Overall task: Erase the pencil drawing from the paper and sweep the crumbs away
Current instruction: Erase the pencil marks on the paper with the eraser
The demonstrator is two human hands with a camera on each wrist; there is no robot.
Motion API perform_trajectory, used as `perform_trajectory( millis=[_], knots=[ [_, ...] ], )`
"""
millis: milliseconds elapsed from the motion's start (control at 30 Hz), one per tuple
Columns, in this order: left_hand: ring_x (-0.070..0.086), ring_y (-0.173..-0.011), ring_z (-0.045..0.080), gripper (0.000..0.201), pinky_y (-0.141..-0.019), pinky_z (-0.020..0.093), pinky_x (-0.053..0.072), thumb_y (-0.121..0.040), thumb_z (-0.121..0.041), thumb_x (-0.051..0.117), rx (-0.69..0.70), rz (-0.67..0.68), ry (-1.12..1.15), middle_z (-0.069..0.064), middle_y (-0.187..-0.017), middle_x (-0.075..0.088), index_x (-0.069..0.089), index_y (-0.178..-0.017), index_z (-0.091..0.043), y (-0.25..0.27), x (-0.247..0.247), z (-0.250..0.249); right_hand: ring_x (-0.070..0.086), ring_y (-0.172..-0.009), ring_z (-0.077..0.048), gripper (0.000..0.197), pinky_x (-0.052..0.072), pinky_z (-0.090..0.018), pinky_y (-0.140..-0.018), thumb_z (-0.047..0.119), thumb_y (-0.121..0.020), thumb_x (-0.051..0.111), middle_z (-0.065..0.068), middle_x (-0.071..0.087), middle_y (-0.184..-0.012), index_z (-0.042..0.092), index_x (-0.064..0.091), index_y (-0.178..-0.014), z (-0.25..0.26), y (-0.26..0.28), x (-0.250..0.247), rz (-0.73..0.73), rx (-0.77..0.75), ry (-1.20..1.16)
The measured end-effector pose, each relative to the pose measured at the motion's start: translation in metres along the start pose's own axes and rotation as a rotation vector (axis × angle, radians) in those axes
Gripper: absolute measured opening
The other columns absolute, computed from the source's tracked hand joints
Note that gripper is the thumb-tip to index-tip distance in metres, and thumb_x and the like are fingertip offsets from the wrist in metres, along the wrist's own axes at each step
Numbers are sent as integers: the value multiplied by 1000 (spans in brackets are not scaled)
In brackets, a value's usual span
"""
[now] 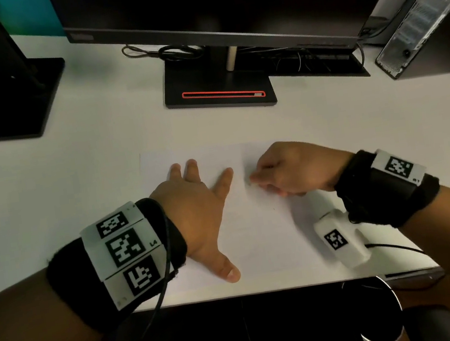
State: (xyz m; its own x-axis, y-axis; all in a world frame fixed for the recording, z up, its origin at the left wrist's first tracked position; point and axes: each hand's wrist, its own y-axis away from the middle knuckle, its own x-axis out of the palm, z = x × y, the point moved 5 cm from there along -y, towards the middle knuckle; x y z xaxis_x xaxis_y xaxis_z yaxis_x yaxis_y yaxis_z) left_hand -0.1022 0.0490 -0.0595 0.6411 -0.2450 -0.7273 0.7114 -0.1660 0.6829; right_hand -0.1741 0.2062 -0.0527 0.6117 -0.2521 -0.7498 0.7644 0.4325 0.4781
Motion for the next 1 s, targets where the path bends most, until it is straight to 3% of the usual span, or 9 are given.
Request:
perform_trajectory(
  millis=[167, 300, 433, 533, 633, 767, 833, 900, 1000],
  knots=[
    [-13, -147, 45, 162, -112, 52, 34, -46, -92, 65, -25, 8, -50, 24, -157, -28, -35, -147, -15, 3, -2, 0, 51, -48, -15, 42, 49, -30, -53, 37, -102, 53, 3, 60, -57, 8, 65, -74, 16, 7, 19, 129, -83, 70],
    [-11, -147, 47, 159, -112, 54, 32, -51, -91, 64, -48, 45, -73, 26, -156, -28, -35, -146, -12, 2, -5, -5, 50, -49, -20, 41, 46, -29, -51, 35, -101, 55, -4, 61, -60, 7, 65, -72, 1, -6, -9, 8, 8, 14],
    [-14, -147, 46, 161, -112, 55, 32, -48, -92, 64, -42, 33, -68, 26, -155, -30, -36, -146, -13, 1, -2, -2, 57, -54, -19, 42, 55, -37, -63, 37, -102, 51, 2, 65, -61, 12, 65, -72, 16, 3, 16, 107, -109, 119],
    [-16, -147, 46, 161, -111, 54, 33, -48, -92, 64, -38, 35, -56, 25, -155, -31, -37, -145, -14, 2, -2, -1, 51, -49, -16, 45, 48, -30, -53, 38, -103, 53, -2, 62, -60, 5, 65, -74, 8, -4, 5, 78, -47, 50],
    [-17, -146, 46, 160, -111, 54, 33, -49, -91, 65, -35, 41, -43, 24, -155, -32, -37, -146, -14, 3, -1, -1, 53, -53, -15, 44, 46, -28, -59, 36, -104, 51, 0, 64, -63, 8, 65, -73, 9, -6, -4, 1, -54, 91],
    [-20, -146, 44, 160, -110, 52, 34, -48, -91, 66, -29, 28, -28, 23, -155, -33, -36, -146, -16, 2, 0, 0, 53, -53, -15, 44, 51, -35, -61, 38, -103, 52, 3, 62, -59, 9, 65, -73, 20, 2, 16, 132, -117, 104],
    [-20, -146, 43, 160, -110, 53, 35, -48, -91, 65, -25, 28, -23, 22, -155, -34, -36, -146, -17, 2, 2, 1, 51, -51, -17, 46, 47, -29, -55, 39, -103, 52, -2, 62, -60, 4, 66, -76, 9, -7, 2, 56, -49, 63],
    [-20, -147, 42, 160, -110, 53, 34, -46, -93, 64, -20, 19, -25, 21, -155, -34, -36, -147, -18, 3, 3, 2, 53, -51, -16, 45, 46, -28, -59, 38, -102, 52, -1, 65, -61, 5, 67, -76, 7, -10, -6, -12, -48, 77],
    [-19, -148, 41, 159, -115, 59, 25, -45, -97, 60, -1, -18, -39, 20, -156, -33, -35, -148, -20, 4, 7, 7, 54, -55, -13, 42, 51, -34, -65, 38, -103, 51, 3, 65, -62, 10, 64, -74, 19, -1, 13, 96, -129, 148]
  ],
)
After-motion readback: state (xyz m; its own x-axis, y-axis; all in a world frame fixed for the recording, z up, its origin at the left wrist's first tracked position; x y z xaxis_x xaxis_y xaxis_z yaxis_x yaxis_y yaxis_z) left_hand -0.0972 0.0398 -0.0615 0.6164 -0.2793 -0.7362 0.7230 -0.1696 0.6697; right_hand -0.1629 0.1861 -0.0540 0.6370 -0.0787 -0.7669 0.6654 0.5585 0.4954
